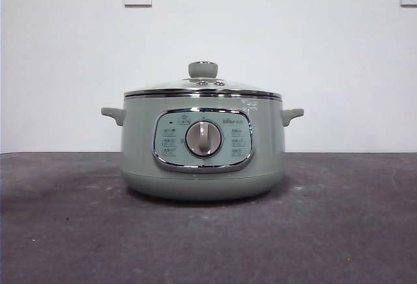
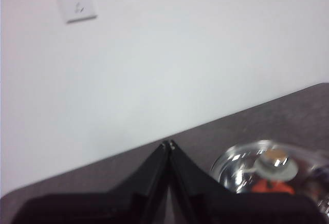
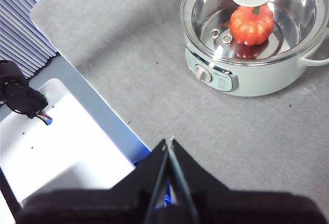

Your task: Pick up the pumpkin,open the lid,put the pumpkin in the pot,close the lid

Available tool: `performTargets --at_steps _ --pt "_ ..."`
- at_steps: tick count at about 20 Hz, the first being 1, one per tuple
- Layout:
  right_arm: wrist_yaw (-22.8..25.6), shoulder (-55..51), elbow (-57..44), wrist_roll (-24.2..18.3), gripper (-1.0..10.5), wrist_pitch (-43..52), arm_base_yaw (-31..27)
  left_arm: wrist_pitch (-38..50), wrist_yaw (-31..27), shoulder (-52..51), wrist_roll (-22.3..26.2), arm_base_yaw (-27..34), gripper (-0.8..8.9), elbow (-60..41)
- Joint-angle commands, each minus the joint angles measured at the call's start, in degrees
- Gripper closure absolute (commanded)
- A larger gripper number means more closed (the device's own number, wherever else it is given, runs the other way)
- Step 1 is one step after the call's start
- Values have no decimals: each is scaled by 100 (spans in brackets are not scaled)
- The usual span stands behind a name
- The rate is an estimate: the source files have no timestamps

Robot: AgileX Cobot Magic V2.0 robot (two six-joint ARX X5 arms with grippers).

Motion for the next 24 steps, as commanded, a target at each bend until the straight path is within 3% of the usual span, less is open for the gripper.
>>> performTargets --at_steps 1,10,17,24 --pt "17 0 2 -11 946 31 4 374 -13 -603 31 136 816 -1047" --pt "15 -20 2 -11 946 28 4 870 -588 -2791 -20 205 816 -4028" --pt "15 -37 2 -11 946 28 4 813 -1178 -3423 -262 205 816 -4968" --pt "15 -37 2 -11 946 28 4 656 -1202 -3493 -476 205 816 -5281"
